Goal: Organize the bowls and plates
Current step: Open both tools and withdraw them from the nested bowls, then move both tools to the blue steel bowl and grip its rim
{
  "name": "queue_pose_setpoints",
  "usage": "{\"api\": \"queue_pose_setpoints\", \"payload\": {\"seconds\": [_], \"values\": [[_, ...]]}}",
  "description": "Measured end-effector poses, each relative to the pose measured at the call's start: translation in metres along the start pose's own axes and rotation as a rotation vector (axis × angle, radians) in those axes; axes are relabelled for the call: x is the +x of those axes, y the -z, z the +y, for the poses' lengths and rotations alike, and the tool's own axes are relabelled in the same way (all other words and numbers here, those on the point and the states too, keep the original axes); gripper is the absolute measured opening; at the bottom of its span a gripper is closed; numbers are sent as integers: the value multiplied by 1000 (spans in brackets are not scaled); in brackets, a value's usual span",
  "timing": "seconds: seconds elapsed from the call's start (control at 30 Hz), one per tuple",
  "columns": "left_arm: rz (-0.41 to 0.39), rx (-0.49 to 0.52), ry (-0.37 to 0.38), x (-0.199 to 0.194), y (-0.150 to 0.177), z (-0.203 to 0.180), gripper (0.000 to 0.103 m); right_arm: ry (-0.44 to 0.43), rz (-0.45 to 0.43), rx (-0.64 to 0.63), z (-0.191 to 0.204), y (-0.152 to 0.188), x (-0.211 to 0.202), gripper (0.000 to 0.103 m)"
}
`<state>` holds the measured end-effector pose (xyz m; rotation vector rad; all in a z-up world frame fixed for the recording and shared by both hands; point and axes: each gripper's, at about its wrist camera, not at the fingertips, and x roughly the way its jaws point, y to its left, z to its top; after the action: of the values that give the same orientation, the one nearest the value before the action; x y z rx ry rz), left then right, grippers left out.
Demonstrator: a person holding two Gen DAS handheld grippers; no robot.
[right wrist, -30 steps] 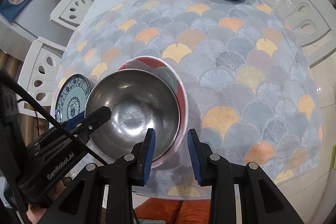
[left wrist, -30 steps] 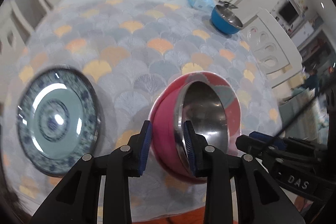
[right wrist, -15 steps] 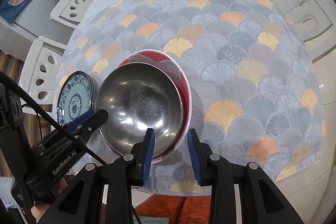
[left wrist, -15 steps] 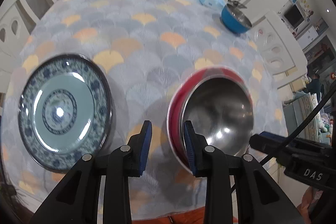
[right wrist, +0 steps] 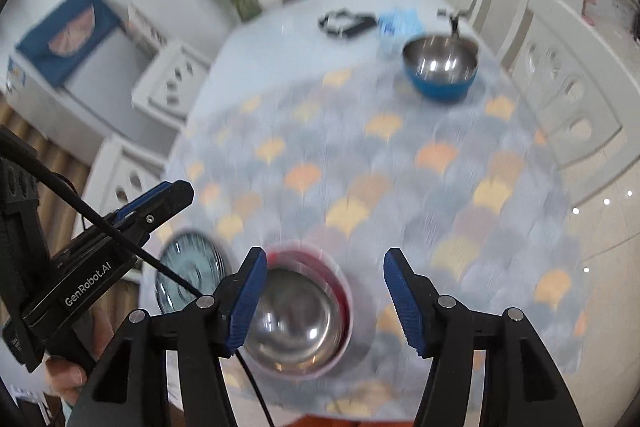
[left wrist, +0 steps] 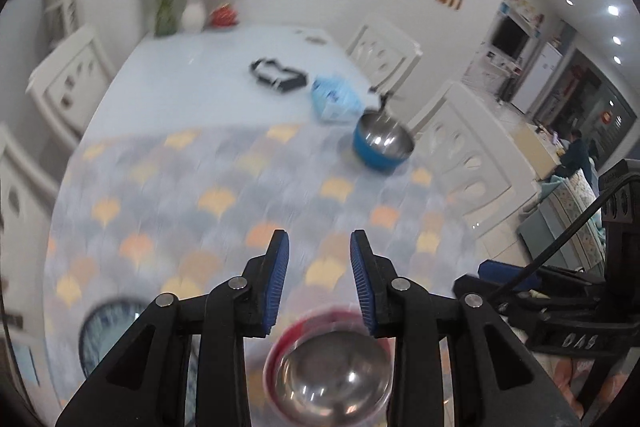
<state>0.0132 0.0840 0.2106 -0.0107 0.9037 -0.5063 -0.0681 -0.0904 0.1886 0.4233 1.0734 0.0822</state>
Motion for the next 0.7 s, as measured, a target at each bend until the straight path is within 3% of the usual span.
{"api": "queue_pose_setpoints", "payload": {"seconds": [0.07, 0.1, 0.13, 0.2, 0.27, 0.4, 0.6, 0.7], "values": [[-7, 30, 14, 5, -25, -9, 36, -45, -48, 40, -14, -21, -14, 59], [-10, 37, 21, 10, -38, -13, 46, -68, -72, 65, -23, -32, -20, 60], [-12, 38, 28, 13, -45, -16, 64, -89, -95, 93, -34, -42, -25, 61], [-30, 32, 77, 23, -67, -23, 74, -126, -124, 142, -52, -60, -30, 63], [-37, 42, 114, 36, -82, -30, 74, -143, -141, 184, -72, -78, -29, 63], [0, 59, 110, 78, -109, -42, 74, -120, -143, 250, -110, -102, -12, 64], [103, 0, 183, 156, -129, -48, 71, -92, -97, 329, -159, -129, 30, 63], [169, -40, 214, 203, -136, -48, 65, -93, -75, 357, -181, -144, 55, 63]]}}
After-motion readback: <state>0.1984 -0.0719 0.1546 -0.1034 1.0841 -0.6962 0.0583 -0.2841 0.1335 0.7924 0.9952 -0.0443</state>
